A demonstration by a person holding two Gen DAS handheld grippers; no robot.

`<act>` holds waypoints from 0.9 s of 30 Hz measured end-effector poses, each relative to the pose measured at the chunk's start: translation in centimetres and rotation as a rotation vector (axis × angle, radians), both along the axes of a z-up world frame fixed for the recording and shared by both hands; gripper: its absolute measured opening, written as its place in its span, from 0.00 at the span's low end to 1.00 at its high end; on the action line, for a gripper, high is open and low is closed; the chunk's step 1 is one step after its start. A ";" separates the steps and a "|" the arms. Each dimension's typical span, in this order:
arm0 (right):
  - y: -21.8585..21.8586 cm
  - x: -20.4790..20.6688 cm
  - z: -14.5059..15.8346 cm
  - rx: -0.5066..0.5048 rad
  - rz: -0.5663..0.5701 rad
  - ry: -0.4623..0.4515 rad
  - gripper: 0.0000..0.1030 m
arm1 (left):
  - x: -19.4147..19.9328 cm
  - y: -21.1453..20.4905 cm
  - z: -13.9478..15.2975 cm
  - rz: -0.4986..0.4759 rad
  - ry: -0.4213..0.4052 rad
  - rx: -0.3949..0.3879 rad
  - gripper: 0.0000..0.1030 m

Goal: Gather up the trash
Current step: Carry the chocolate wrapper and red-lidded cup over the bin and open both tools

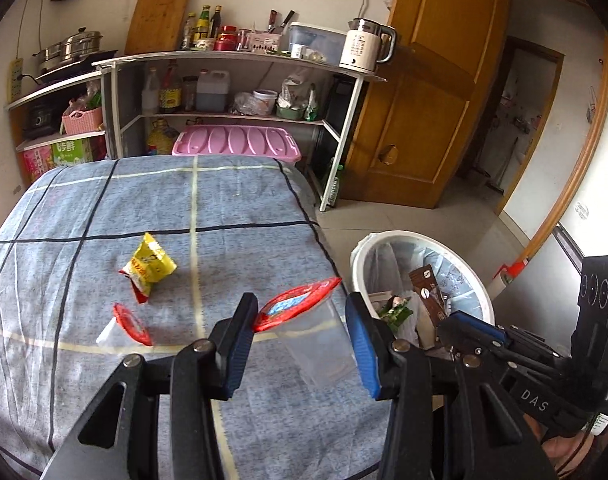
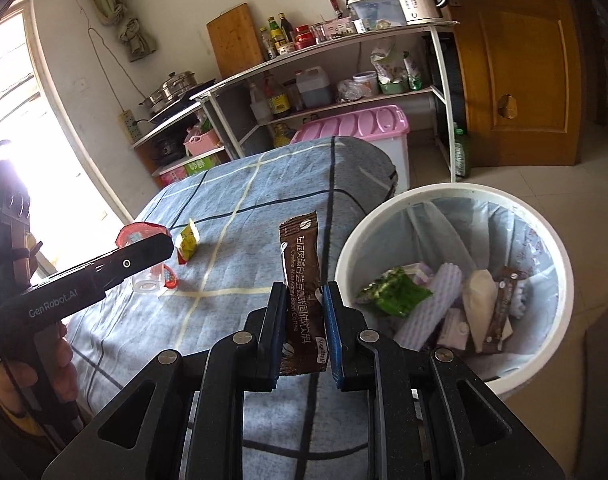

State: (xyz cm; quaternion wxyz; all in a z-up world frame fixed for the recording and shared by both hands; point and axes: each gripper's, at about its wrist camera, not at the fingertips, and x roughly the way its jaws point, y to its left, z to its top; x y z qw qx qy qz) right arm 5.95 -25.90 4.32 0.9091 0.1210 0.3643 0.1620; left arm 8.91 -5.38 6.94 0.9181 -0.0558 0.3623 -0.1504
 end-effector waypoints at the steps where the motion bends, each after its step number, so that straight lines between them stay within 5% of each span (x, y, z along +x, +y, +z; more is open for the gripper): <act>1: -0.5 0.0 0.0 0.000 -0.011 0.000 0.19 | 0.1 -0.7 0.1 -0.017 -0.003 0.001 0.46; 27: -10.9 2.2 -3.1 -0.035 -0.250 0.101 0.19 | 3.1 -14.6 -4.1 -0.258 0.125 0.032 0.46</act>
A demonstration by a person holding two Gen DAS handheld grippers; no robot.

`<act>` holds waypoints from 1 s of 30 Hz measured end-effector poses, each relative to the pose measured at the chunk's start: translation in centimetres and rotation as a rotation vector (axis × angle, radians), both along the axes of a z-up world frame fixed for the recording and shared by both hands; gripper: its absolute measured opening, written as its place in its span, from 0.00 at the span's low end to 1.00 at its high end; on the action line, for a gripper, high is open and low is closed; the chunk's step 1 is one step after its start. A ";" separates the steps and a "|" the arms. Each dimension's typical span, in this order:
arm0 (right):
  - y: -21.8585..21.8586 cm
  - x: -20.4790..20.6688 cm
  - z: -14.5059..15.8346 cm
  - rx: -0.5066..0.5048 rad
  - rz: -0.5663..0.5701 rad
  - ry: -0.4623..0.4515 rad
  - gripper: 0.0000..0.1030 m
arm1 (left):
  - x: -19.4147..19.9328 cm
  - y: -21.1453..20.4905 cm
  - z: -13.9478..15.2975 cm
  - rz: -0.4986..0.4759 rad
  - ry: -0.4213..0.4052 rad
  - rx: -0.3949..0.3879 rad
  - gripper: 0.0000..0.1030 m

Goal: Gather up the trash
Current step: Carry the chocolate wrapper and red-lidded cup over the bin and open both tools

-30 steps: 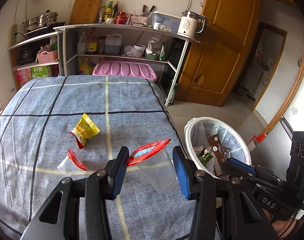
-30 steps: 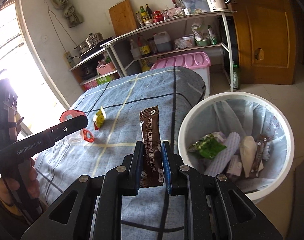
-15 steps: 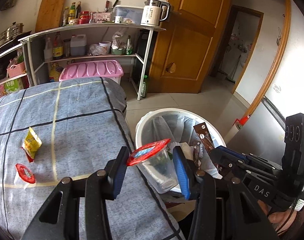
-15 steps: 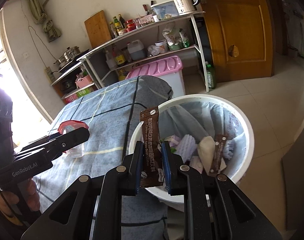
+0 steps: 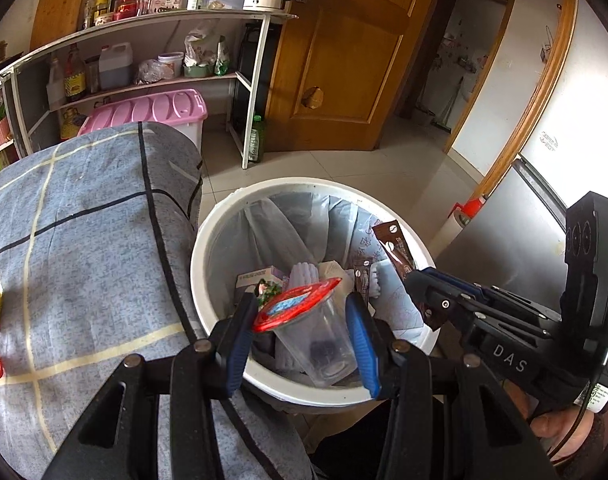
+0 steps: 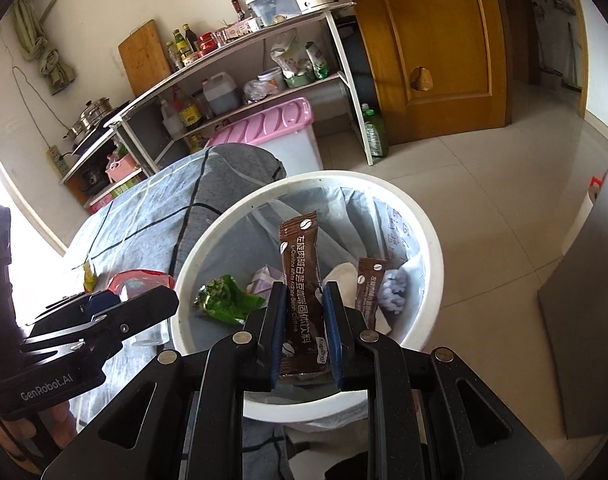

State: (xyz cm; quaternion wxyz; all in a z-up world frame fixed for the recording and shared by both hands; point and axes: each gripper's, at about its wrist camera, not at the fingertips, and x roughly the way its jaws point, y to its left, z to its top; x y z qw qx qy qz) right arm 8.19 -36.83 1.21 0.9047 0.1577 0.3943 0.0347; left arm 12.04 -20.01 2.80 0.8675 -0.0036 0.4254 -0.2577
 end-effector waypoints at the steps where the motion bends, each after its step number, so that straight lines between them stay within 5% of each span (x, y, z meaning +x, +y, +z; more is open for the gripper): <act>1: -0.1 0.2 -0.2 -0.001 -0.003 0.006 0.19 | 0.1 -0.2 -0.2 -0.002 0.005 0.004 0.46; 13: 0.1 1.5 -1.7 -0.045 -0.006 0.049 0.21 | 0.6 -0.4 -1.0 -0.011 0.021 0.012 0.53; 18: 0.4 1.4 -1.5 -0.052 -0.014 0.048 0.36 | 0.7 0.4 -0.7 0.010 0.017 0.009 0.57; 30: 2.5 0.6 0.1 -0.024 0.011 0.002 0.36 | -0.3 5.2 0.5 0.101 -0.036 0.000 0.62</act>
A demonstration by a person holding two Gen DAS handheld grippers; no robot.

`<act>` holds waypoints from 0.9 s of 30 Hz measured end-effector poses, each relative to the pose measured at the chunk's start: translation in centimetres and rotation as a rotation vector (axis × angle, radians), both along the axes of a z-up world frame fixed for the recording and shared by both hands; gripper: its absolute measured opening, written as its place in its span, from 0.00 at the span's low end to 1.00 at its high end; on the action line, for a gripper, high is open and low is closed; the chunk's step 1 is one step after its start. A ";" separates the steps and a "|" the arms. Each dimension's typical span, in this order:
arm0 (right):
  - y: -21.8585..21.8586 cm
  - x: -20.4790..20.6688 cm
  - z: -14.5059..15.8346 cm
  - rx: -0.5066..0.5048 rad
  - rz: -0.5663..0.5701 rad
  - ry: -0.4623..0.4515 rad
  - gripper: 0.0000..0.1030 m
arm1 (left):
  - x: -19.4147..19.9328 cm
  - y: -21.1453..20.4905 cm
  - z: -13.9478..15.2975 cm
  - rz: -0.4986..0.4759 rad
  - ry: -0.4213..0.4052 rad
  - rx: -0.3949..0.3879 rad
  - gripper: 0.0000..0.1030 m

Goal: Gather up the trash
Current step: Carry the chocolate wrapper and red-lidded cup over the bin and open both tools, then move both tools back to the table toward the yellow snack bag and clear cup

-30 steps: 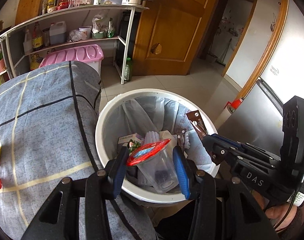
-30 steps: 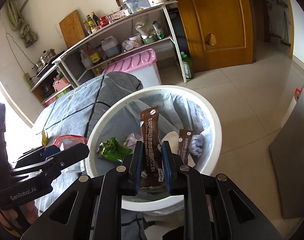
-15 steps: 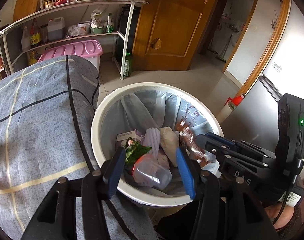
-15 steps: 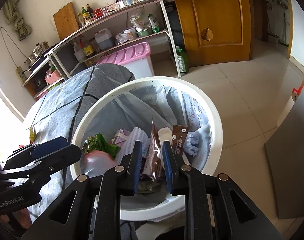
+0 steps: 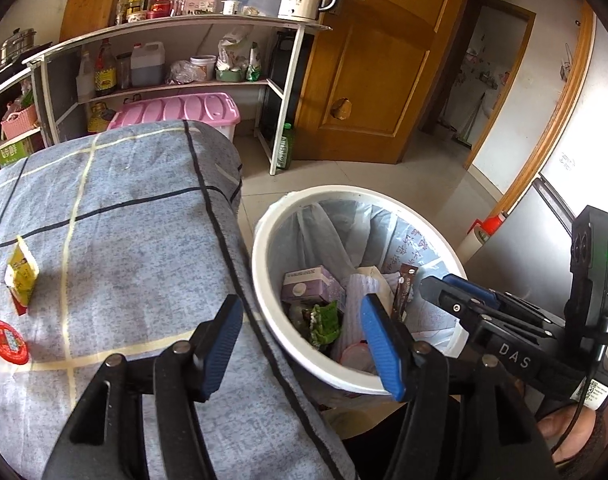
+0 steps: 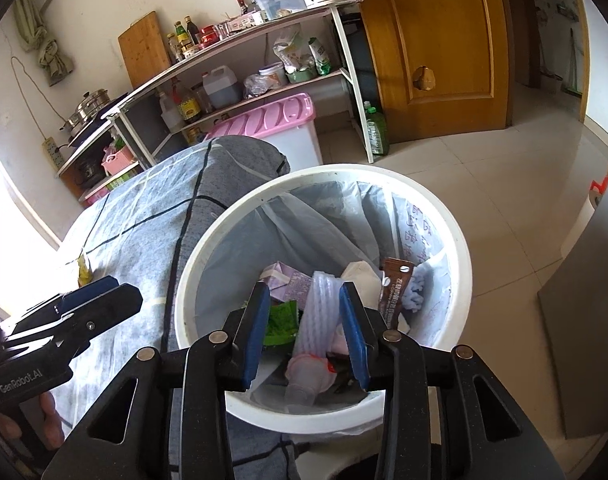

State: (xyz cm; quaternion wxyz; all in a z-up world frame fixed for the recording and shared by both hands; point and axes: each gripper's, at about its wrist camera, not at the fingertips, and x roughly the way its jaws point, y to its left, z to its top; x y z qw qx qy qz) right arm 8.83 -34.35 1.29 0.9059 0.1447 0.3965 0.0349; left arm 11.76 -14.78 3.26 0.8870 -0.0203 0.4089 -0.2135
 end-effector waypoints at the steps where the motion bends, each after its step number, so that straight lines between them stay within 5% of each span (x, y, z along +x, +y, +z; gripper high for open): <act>1: 0.4 -0.1 0.2 0.004 0.006 -0.007 0.36 | -0.1 0.6 0.1 0.010 -0.009 0.004 0.62; 19: 9.5 -0.6 2.4 0.027 0.165 -0.077 0.37 | -3.1 11.2 1.5 0.196 -0.082 -0.017 0.63; 27: 13.7 0.2 1.8 0.038 0.254 -0.066 0.38 | -3.9 16.9 0.3 0.313 -0.090 0.075 0.67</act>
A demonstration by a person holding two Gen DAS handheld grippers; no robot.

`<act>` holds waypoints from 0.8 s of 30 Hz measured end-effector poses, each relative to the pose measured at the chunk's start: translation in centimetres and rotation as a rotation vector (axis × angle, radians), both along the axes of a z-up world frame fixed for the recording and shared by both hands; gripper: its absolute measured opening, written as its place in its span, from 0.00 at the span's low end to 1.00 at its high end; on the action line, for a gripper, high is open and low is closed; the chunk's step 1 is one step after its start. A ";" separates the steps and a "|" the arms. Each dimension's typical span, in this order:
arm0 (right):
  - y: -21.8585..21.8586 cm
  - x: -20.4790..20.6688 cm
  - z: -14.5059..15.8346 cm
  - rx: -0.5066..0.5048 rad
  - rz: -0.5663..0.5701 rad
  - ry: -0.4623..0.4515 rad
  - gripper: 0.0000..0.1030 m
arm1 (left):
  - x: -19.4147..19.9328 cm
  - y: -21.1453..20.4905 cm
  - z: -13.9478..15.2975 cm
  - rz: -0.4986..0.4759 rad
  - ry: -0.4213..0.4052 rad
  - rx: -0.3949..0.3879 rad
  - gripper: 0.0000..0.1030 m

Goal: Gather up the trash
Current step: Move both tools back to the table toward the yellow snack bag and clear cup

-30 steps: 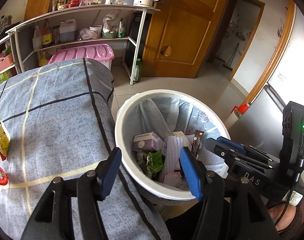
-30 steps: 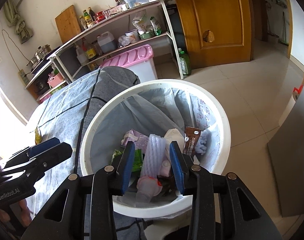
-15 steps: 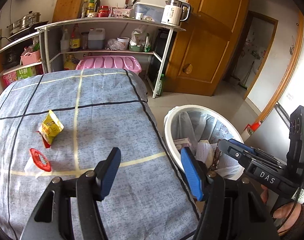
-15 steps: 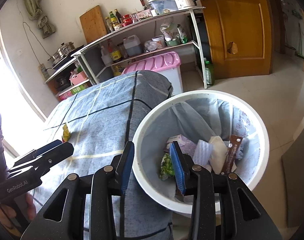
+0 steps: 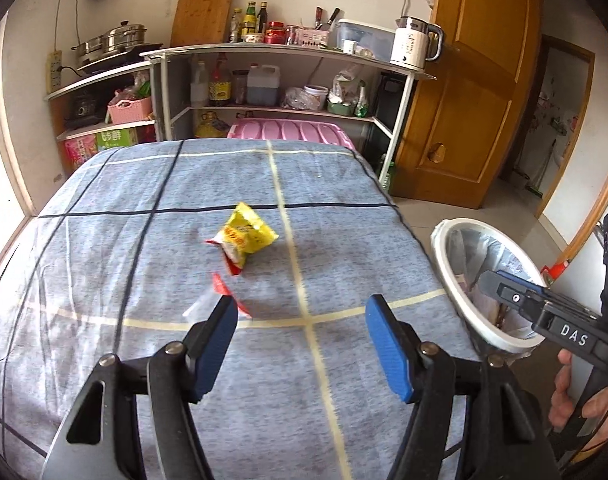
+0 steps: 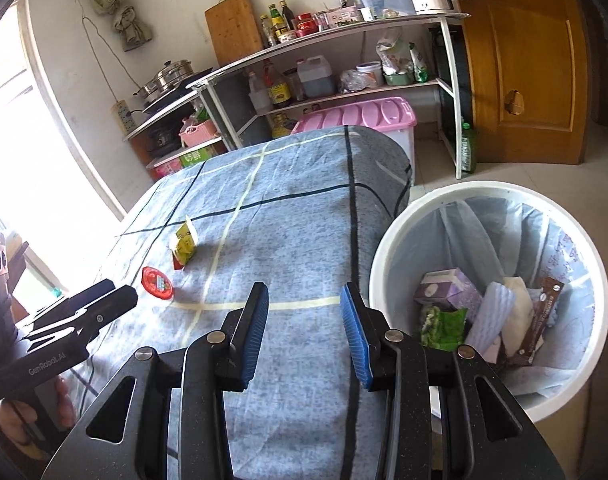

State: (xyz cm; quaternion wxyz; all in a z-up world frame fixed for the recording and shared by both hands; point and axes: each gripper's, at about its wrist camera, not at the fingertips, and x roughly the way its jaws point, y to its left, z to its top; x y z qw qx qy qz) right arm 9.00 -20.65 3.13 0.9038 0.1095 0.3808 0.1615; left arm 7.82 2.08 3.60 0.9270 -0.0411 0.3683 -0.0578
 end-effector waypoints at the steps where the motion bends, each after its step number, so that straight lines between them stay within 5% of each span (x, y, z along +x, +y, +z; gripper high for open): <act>1: 0.6 0.2 -0.1 -0.001 0.011 0.002 0.38 | 0.0 0.8 -0.2 0.019 0.003 0.002 0.68; 8: 4.5 1.7 -0.6 -0.019 0.080 0.008 0.41 | 1.8 4.5 -2.5 0.080 0.055 0.013 0.74; 16: 7.1 3.6 -1.1 -0.035 0.096 0.028 0.42 | 4.8 4.1 -4.6 -0.022 0.118 0.005 0.74; 19: 7.9 4.2 -1.2 -0.043 0.099 0.034 0.42 | 4.9 4.0 -5.0 -0.013 0.124 0.058 0.74; 24: 9.2 5.0 -1.5 -0.051 0.110 0.044 0.42 | 5.5 5.3 -5.1 -0.015 0.140 -0.010 0.73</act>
